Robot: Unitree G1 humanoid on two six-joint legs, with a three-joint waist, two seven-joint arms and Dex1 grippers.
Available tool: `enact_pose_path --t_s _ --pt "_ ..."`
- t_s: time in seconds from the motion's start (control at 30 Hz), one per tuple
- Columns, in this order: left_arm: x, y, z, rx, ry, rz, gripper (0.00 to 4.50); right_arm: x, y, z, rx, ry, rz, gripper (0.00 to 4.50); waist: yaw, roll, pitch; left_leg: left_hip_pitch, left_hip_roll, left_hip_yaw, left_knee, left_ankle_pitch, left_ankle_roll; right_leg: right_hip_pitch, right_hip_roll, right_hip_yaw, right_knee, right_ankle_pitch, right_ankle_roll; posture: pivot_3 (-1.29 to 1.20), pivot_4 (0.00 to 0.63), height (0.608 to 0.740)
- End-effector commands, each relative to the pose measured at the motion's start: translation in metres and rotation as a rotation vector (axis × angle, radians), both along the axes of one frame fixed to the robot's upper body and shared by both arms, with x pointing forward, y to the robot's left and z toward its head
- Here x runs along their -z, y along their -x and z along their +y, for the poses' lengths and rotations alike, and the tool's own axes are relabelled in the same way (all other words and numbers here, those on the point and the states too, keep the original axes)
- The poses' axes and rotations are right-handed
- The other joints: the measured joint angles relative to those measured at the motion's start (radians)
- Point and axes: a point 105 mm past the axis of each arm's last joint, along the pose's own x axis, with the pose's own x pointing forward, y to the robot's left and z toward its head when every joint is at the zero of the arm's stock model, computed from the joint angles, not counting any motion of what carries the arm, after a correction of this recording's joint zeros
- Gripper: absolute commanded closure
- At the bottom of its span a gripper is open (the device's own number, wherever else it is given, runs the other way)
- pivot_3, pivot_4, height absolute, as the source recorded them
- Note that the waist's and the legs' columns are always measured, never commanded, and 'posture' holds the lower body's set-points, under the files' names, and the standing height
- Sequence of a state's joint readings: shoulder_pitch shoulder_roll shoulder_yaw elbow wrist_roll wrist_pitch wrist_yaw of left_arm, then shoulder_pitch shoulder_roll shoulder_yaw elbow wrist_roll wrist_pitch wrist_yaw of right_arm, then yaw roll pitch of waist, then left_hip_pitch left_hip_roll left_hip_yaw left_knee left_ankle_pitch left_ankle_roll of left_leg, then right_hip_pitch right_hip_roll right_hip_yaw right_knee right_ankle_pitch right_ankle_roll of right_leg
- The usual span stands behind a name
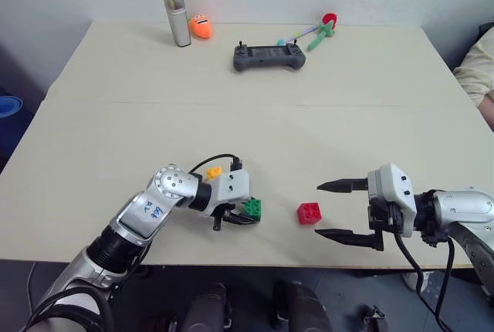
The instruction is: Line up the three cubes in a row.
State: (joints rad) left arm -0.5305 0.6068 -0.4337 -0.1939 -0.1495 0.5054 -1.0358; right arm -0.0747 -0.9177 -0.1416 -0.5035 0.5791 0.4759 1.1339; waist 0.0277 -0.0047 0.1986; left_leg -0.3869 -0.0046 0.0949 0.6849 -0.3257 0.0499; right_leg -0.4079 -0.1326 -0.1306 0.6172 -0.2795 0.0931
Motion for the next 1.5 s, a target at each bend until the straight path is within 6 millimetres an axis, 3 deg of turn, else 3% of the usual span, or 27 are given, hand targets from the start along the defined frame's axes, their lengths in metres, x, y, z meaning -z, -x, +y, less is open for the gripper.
enact_pose_path --t_s 0.03,0.3,0.37,0.7,0.73,0.83,0.9,1.07,1.33,1.5 --pt "-0.003 0.006 -0.003 0.021 0.0 -0.021 2.98 -0.012 0.0 -0.001 -0.005 0.003 -0.051 0.0 0.0 0.0 0.0 0.0 0.0 0.0 0.0 0.0 0.0 0.0 0.0 0.0 0.0 0.0 0.0 0.0 0.15 0.74" --pt "-0.014 0.011 0.003 -0.019 0.03 0.007 0.47 -0.013 -0.004 0.0 -0.009 -0.004 -0.058 0.0 0.0 0.0 0.0 0.0 0.0 0.0 0.0 0.0 0.0 0.0 0.0 0.0 0.0 0.0 0.0 0.0 0.15 0.74" --pt "-0.022 0.012 0.007 -0.043 0.049 0.012 0.07 -0.012 -0.005 0.0 -0.01 -0.003 -0.058 0.0 0.0 0.0 0.0 0.0 0.0 0.0 0.0 0.0 0.0 0.0 -0.001 0.0 0.0 0.0 0.0 0.0 0.15 0.74" --pt "-0.08 0.001 0.062 -0.253 0.163 -0.01 0.07 -0.022 -0.01 -0.006 -0.019 -0.026 -0.052 0.0 -0.003 0.0 0.0 0.0 0.001 0.0 0.0 0.0 0.0 0.0 -0.001 0.0 0.0 0.0 0.0 0.0 0.15 0.74" --pt "-0.084 -0.001 0.078 -0.294 0.166 -0.014 0.07 -0.024 -0.009 -0.006 -0.023 -0.034 -0.043 0.0 -0.001 0.0 0.0 0.0 0.001 0.0 0.0 0.0 0.0 0.0 -0.001 0.0 0.0 0.0 0.0 0.0 0.15 0.74" --pt "-0.083 -0.007 0.117 -0.376 0.114 -0.052 0.07 -0.031 -0.008 -0.008 -0.03 -0.046 -0.031 0.0 -0.003 0.0 0.0 0.0 0.001 -0.001 0.0 0.0 0.0 0.0 -0.001 0.0 0.0 0.0 0.0 0.0 0.15 0.74" --pt "-0.077 -0.014 0.128 -0.409 0.109 -0.051 0.07 -0.032 -0.007 -0.01 -0.026 -0.043 -0.03 0.0 -0.003 0.0 0.0 0.0 0.001 -0.001 0.0 0.0 -0.001 0.0 0.0 0.0 0.0 0.0 0.0 0.0 0.15 0.74" --pt "-0.052 -0.033 0.121 -0.403 0.075 -0.072 0.07 -0.032 -0.005 -0.013 -0.009 -0.036 -0.03 0.0 0.009 0.0 0.0 0.0 -0.001 0.0 0.0 0.0 0.0 0.0 0.0 0.0 0.0 0.0 0.0 0.0 0.15 0.74" --pt "-0.045 -0.053 0.092 -0.344 0.108 -0.06 0.07 -0.03 -0.003 -0.012 0.023 -0.03 -0.051 0.0 0.007 0.0 0.0 0.0 -0.001 0.001 0.0 0.0 0.0 0.0 0.001 0.0 0.001 0.0 0.0 0.0 0.15 0.74" --pt "-0.041 -0.054 0.078 -0.304 0.12 -0.03 0.07 -0.028 -0.003 -0.012 0.036 -0.034 -0.056 0.0 0.001 0.0 0.0 0.0 -0.001 0.001 0.0 0.0 0.0 0.0 0.001 -0.001 0.001 0.0 0.0 0.0 0.15 0.74"
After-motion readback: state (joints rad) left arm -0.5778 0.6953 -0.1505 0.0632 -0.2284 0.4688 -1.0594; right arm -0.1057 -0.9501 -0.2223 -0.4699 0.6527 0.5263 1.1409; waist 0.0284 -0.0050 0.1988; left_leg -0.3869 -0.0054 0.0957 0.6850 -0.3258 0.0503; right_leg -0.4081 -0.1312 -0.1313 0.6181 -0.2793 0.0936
